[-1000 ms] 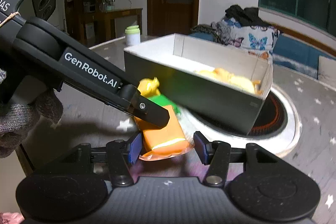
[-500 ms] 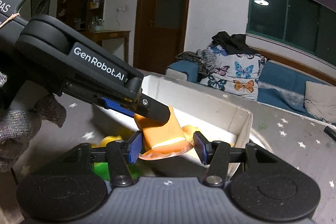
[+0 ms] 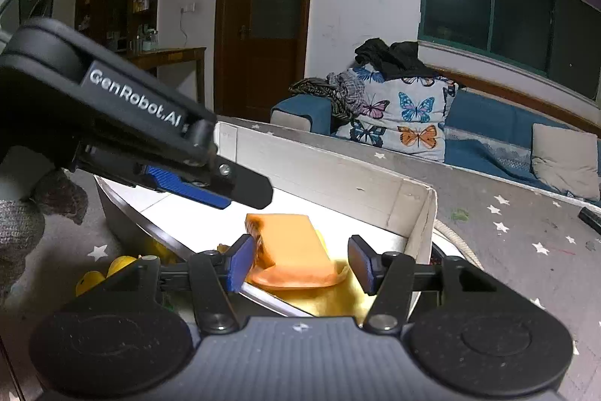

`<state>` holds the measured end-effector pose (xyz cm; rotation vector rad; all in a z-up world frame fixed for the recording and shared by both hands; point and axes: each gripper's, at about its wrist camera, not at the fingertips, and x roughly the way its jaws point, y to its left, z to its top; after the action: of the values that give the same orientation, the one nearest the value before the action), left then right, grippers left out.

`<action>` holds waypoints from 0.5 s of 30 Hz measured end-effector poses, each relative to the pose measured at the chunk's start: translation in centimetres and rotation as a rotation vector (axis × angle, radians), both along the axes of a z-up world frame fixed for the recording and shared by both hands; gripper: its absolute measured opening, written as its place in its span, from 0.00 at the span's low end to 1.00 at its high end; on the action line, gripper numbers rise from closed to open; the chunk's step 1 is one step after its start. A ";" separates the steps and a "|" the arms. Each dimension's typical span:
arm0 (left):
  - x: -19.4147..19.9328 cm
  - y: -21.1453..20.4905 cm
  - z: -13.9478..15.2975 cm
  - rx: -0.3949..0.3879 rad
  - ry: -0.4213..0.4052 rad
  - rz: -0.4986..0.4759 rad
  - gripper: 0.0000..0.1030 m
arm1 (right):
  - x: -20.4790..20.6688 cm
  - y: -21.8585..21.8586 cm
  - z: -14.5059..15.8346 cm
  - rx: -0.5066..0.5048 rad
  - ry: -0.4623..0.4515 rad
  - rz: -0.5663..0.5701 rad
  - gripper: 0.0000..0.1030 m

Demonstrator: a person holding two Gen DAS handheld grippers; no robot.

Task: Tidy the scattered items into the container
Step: 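Lift the orange sponge with both grippers into the box and release, then close both grippers on the green bag beside the box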

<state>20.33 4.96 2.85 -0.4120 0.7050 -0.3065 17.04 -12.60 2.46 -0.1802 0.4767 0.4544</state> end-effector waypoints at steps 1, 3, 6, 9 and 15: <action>-0.3 0.0 0.1 -0.001 -0.003 -0.001 0.34 | -0.3 -0.1 0.2 0.001 -0.009 -0.001 0.60; -0.8 0.0 0.2 0.007 -0.014 -0.006 0.34 | -1.0 -0.2 0.5 0.004 -0.028 -0.003 0.60; -2.0 0.1 0.4 0.025 -0.026 -0.011 0.34 | -2.1 -0.5 1.2 0.009 -0.043 -0.004 0.60; -3.3 0.5 0.3 0.032 -0.025 -0.008 0.34 | -3.4 -0.9 1.6 0.018 -0.044 0.004 0.63; -5.9 1.7 0.0 0.049 -0.016 0.019 0.34 | -6.1 -0.9 1.5 0.032 -0.028 0.039 0.69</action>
<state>14.44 6.67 2.87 -0.3689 0.6918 -0.2737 10.91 -13.49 3.98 -0.1646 0.4390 0.4964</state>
